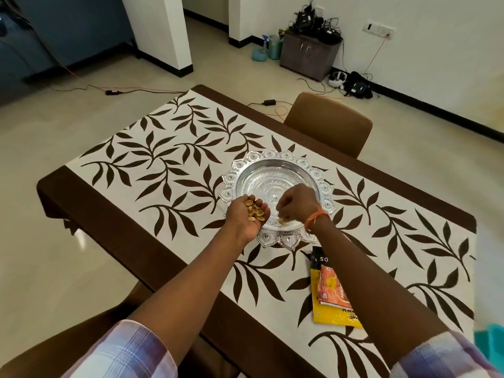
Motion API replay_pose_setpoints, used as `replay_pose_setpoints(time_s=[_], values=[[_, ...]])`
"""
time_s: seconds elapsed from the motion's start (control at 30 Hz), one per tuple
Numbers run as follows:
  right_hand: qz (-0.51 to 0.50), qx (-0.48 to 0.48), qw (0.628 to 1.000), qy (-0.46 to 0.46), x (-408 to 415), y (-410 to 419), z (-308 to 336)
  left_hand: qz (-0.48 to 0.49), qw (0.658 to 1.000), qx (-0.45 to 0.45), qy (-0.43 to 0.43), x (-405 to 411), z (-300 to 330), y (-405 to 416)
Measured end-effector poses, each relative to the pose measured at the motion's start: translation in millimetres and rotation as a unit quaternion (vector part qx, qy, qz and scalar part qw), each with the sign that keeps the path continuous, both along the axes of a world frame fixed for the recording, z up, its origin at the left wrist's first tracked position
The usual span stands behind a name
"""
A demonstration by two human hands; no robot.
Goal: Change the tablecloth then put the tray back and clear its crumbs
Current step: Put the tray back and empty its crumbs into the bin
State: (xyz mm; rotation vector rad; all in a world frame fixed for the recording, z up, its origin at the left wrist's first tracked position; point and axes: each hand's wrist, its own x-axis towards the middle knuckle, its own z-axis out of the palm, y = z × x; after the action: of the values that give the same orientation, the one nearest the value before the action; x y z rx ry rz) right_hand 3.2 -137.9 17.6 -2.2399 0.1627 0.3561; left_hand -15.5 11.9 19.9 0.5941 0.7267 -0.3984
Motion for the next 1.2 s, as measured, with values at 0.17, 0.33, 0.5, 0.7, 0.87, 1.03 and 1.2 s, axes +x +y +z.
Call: replay_pose_setpoints(time_s=[0.17,0.33,0.5,0.7,0.87,1.03,1.2], values=[[-0.066,0.117,0.985,-0.112,-16.8,9.1,42.2,-0.021,1.000,0.013,0.015,-2.7,3.0,-15.4],[-0.007,-0.023,0.979,-0.202,-19.5,20.8,48.0,-0.047,0.998,0.031,-0.003,-1.3,10.0,-28.6],[0.071,-0.050,0.971,-0.223,-25.8,21.3,48.7,-0.056,0.998,0.020,-0.026,-3.4,11.5,-29.3],[-0.063,-0.021,0.970,-0.235,-17.8,-23.4,27.0,0.003,1.000,-0.028,0.000,1.1,15.1,-16.7],[0.188,-0.216,0.954,-0.091,-20.8,-24.0,-4.0,0.027,0.999,-0.026,0.001,2.0,11.6,1.9],[0.218,-0.282,0.927,-0.119,-14.9,-4.1,-12.0,0.031,0.999,-0.027,0.003,-1.8,9.6,4.9],[0.214,-0.316,0.917,-0.118,-13.0,-0.2,-17.3,0.020,1.000,-0.017,0.005,-5.7,10.9,2.6]])
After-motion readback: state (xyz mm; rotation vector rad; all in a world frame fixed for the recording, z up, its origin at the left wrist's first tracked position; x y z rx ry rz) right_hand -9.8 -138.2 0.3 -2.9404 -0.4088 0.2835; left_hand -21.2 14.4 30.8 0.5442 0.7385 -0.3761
